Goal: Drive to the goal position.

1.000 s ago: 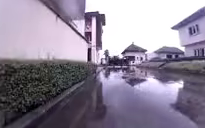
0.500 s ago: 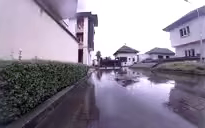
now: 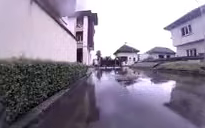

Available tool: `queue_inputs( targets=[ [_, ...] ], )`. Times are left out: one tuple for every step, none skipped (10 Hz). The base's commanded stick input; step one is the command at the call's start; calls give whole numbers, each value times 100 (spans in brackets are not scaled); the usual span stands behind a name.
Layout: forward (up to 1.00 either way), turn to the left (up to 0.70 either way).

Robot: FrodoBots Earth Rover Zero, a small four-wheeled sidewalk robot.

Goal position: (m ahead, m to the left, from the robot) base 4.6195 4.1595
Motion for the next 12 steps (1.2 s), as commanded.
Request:
queue_inputs(
  targets=[
    [70, 0],
    [70, 0],
    [70, 0],
    [70, 0],
    [70, 0],
    [70, 0],
    [70, 0],
    [70, 0],
    [70, 0],
    [70, 0],
    [70, 0],
    [70, 0]
  ],
)
